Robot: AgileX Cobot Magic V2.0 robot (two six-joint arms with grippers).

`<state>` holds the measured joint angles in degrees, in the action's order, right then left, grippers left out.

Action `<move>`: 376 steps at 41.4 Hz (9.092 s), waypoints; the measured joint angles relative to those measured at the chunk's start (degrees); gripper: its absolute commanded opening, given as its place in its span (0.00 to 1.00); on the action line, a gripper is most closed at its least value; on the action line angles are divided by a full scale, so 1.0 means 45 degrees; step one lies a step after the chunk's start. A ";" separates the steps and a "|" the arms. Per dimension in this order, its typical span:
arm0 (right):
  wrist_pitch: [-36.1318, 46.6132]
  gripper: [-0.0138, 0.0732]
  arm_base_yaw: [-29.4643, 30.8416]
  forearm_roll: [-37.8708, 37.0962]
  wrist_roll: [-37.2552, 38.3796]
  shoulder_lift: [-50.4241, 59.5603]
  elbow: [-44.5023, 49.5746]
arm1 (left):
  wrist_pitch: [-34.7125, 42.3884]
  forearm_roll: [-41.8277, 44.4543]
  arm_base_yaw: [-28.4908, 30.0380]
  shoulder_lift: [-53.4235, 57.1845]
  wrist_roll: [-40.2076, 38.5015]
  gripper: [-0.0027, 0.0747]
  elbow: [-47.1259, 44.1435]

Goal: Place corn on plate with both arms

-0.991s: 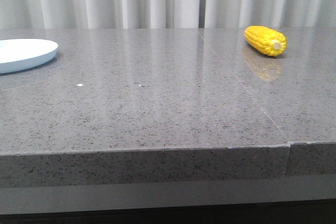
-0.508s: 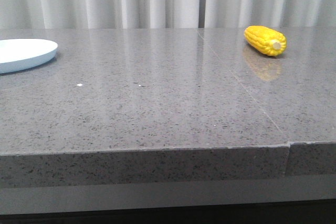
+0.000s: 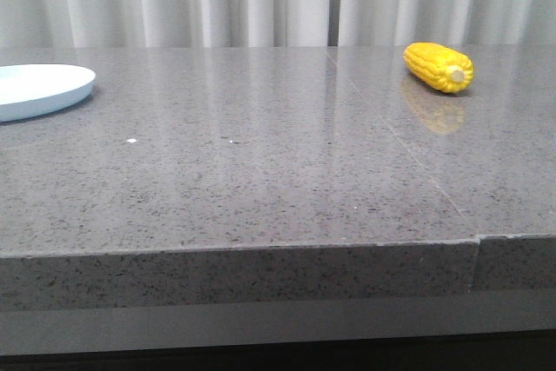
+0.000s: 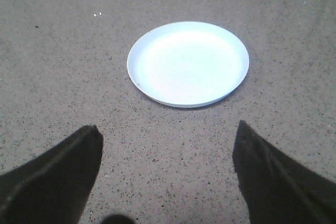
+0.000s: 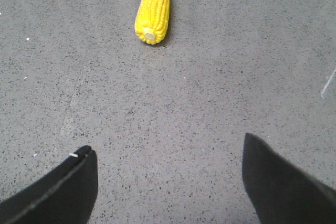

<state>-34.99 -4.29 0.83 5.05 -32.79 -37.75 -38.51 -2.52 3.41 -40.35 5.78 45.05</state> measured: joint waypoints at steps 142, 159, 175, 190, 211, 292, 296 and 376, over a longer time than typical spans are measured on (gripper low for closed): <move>-0.0066 0.84 0.0000 0.0000 -0.0053 0.0000 0.0000 | 0.0611 -0.4643 -0.5146 -1.3580 0.2681 0.67 0.7807; -0.0066 0.84 0.0000 0.0000 -0.0053 0.0000 0.0000 | -0.0340 -0.2225 -0.7749 -0.8442 0.2681 0.67 0.6518; -0.0066 0.84 0.0000 0.0123 -0.0053 0.0000 0.0000 | -0.1334 0.1383 -0.8855 -0.3206 -0.0846 0.67 0.2372; -0.0102 0.84 0.0000 0.0245 -0.0030 -0.1112 -0.0823 | -0.1476 0.1524 -0.8855 -0.1011 -0.1108 0.67 0.1599; -0.1242 0.84 -0.0102 0.0412 -0.0203 -0.8940 -0.6289 | -0.1476 0.1546 -0.8877 -0.0993 -0.1154 0.67 0.1578; -0.0728 0.45 -0.4702 0.1809 -0.0335 -1.3342 -1.0107 | -0.1484 0.1546 -0.8877 -0.0993 -0.1154 0.67 0.1578; 0.0459 0.45 -0.5287 0.2431 -0.0335 -1.3319 -0.9140 | -0.1484 0.1546 -0.8877 -0.0993 -0.1154 0.67 0.1578; -0.4814 0.84 -0.6518 0.0489 -0.0881 -0.1672 -0.3726 | -0.1484 0.1546 -0.8877 -0.0993 -0.1154 0.67 0.1578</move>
<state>-56.65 -33.62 3.03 1.08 -40.31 -54.51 -45.19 4.44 -36.53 -44.82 0.58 52.15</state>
